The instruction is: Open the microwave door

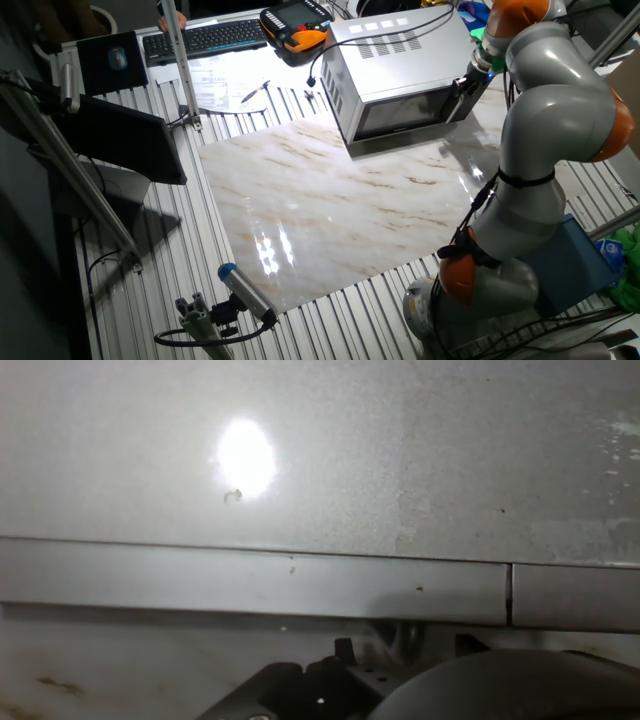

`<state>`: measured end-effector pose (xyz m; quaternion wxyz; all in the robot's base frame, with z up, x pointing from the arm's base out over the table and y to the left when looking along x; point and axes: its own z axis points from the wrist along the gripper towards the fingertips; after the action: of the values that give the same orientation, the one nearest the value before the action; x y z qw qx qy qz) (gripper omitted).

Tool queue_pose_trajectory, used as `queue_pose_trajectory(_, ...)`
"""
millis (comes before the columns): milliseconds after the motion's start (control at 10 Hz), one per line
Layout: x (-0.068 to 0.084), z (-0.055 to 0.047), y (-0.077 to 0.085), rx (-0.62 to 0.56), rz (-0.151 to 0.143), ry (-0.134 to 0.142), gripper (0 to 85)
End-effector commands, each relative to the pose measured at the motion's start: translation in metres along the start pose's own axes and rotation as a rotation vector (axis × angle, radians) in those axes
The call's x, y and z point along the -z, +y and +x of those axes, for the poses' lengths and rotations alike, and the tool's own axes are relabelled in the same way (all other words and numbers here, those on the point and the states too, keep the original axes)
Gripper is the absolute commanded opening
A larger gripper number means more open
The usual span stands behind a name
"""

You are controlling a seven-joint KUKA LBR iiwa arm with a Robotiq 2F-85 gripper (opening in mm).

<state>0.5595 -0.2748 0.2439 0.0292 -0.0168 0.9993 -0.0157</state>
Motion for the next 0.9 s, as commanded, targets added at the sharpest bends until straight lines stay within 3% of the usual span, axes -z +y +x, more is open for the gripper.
queue_pose_trajectory(0,-0.001,0.000,0.000,0.000,-0.001,0.000,51.0)
queue_pose_trajectory(800,-0.014,-0.005,-0.001,0.002,-0.010,-0.015,51.0)
